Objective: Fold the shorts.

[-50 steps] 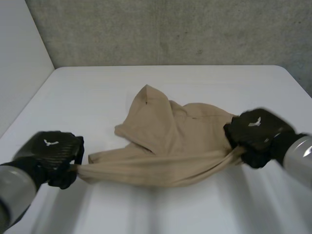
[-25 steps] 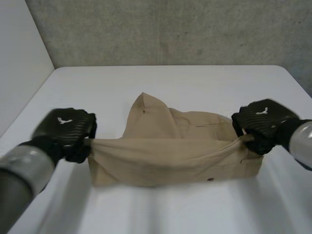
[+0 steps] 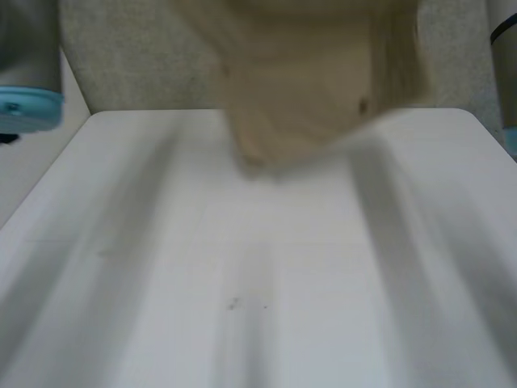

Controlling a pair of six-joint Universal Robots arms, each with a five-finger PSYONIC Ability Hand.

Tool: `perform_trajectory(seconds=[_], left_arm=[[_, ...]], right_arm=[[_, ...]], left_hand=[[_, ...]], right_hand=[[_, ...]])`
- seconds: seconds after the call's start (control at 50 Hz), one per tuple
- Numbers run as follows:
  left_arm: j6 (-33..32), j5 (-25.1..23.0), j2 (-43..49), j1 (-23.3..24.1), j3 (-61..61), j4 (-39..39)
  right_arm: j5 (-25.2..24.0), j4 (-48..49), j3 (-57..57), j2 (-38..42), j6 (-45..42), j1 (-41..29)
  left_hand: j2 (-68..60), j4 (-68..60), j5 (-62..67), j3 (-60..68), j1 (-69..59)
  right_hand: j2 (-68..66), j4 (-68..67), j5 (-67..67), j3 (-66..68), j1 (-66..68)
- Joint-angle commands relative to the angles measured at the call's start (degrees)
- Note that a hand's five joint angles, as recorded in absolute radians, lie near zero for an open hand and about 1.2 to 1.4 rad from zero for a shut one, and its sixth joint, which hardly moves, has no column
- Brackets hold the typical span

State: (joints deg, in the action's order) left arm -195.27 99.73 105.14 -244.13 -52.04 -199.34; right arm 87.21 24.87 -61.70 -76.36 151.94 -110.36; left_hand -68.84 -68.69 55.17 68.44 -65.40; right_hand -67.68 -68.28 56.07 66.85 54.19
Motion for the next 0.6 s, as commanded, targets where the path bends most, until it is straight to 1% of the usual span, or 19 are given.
perform_trajectory(seconds=[0.02, 0.14, 0.22, 0.26, 0.3, 0.32, 0.38, 0.4, 0.46, 0.48, 0.52, 0.6], left_arm=[[0.33, -0.67, -8.01, 0.32, -16.56, -1.40], [0.59, -0.67, -8.63, 0.14, -30.82, -1.58], [0.68, -0.76, -7.23, 0.06, -40.14, -1.84], [0.68, -1.02, -3.82, 0.14, -45.14, -2.10], [0.86, -0.68, -1.17, 0.32, -46.74, -1.93], [0.94, -0.50, 1.71, 0.32, -47.97, -1.32], [0.95, -0.32, 5.77, 0.67, -49.38, -1.14], [0.77, -0.06, 7.87, 0.84, -50.17, -0.53], [0.68, 0.55, 9.21, 1.11, -51.67, 1.84], [0.86, 0.90, 9.12, 1.37, -52.19, 3.94], [0.86, 1.17, 8.34, 1.55, -52.64, 6.23], [1.03, 2.40, 3.86, 1.64, -54.13, 12.12]], right_arm=[[-2.22, -6.58, -3.15, -0.19, 0.47, -0.03], [-4.94, -8.52, -9.48, 2.26, 0.29, -0.03], [-6.44, -9.75, -15.01, 6.13, -0.06, -0.29], [-6.53, -11.33, -17.74, 9.64, -0.24, -0.38], [-6.44, -13.25, -19.84, 13.23, -0.85, -1.16], [-6.44, -13.79, -20.29, 14.47, -1.11, -1.69], [-6.09, -16.50, -22.22, 17.64, -2.60, -2.66], [-5.91, -17.21, -22.58, 17.91, -2.87, -2.67], [-6.00, -19.32, -24.59, 17.30, -2.96, -2.58], [-6.17, -19.68, -25.21, 17.04, -2.87, -2.58], [-6.18, -19.94, -26.44, 15.55, -2.87, -2.58], [-6.44, -20.82, -30.83, 9.50, -3.40, -2.58]], left_hand=[[-11.16, -11.31, 14.83, 11.56, -14.60], [-11.16, -11.31, 14.83, 11.56, -14.60], [-11.16, -11.31, 14.83, 11.56, -14.60], [-11.16, -11.31, 14.83, 11.56, -14.60], [-11.16, -11.31, 14.83, 11.56, -14.60], [-11.16, -11.31, 14.83, 11.56, -14.60], [-11.16, -11.31, 14.83, 11.56, -14.60], [-11.16, -11.31, 14.83, 11.56, -14.60], [-11.16, -11.31, 14.83, 11.56, -14.60], [-11.16, -11.31, 14.83, 11.56, -14.60], [-11.16, -11.31, 14.83, 11.56, -14.60], [-11.16, -11.31, 14.83, 11.56, -14.60]], right_hand=[[-12.32, -11.72, 13.93, 13.15, 25.81], [-12.32, -11.72, 13.93, 13.15, 25.81], [-12.32, -11.72, 13.93, 13.15, 25.81], [-12.32, -11.72, 13.93, 13.15, 25.81], [-12.32, -11.72, 13.93, 13.15, 25.81], [-12.32, -11.72, 13.93, 13.15, 25.81], [-12.32, -11.72, 13.93, 13.15, 25.81], [-12.32, -11.72, 13.93, 13.15, 25.81], [-12.32, -11.72, 13.93, 13.15, 25.81], [-12.32, -11.72, 13.93, 13.15, 25.81], [-12.32, -11.72, 13.93, 13.15, 25.81], [-12.32, -11.72, 13.93, 13.15, 25.81]])
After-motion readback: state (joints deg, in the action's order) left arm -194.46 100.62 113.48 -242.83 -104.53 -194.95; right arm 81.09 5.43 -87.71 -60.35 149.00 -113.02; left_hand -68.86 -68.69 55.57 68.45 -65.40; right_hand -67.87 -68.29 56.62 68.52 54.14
